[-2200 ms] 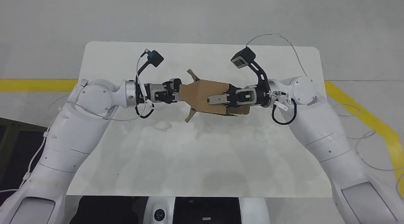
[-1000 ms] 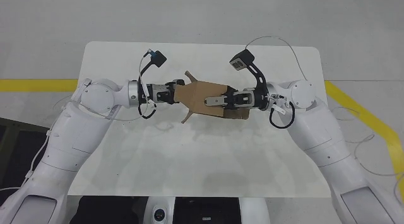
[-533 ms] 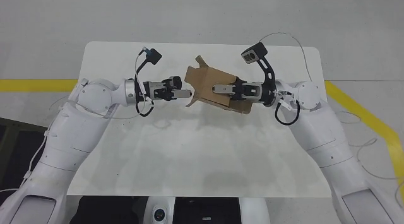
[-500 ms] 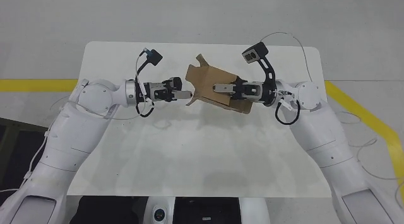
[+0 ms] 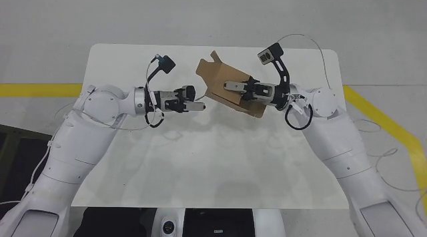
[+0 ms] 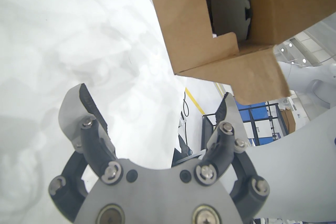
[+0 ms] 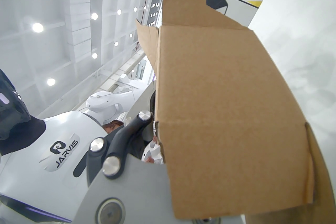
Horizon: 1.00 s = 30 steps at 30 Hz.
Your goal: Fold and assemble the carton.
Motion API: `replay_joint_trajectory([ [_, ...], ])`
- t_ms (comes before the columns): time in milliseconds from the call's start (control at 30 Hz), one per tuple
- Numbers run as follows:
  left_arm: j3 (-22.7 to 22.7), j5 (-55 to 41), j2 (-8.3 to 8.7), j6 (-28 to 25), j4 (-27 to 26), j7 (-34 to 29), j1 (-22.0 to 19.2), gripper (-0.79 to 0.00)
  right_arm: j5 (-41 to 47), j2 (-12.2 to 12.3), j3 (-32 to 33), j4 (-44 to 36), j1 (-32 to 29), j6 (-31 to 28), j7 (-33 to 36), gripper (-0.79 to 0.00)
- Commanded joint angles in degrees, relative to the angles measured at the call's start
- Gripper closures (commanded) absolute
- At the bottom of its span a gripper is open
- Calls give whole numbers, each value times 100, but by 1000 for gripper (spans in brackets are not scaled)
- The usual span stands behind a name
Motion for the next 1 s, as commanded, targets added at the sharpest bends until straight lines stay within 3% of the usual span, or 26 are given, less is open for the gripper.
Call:
replay_joint_trajectory([
  [0, -44, -57, 3, 25, 38, 39, -22, -785, -44, 0, -5, 18, 1, 46, 41, 0],
  [967, 24, -129, -9, 33, -34, -46, -35, -785, -142, -103, -223, 10, 127, 153, 449, 0],
])
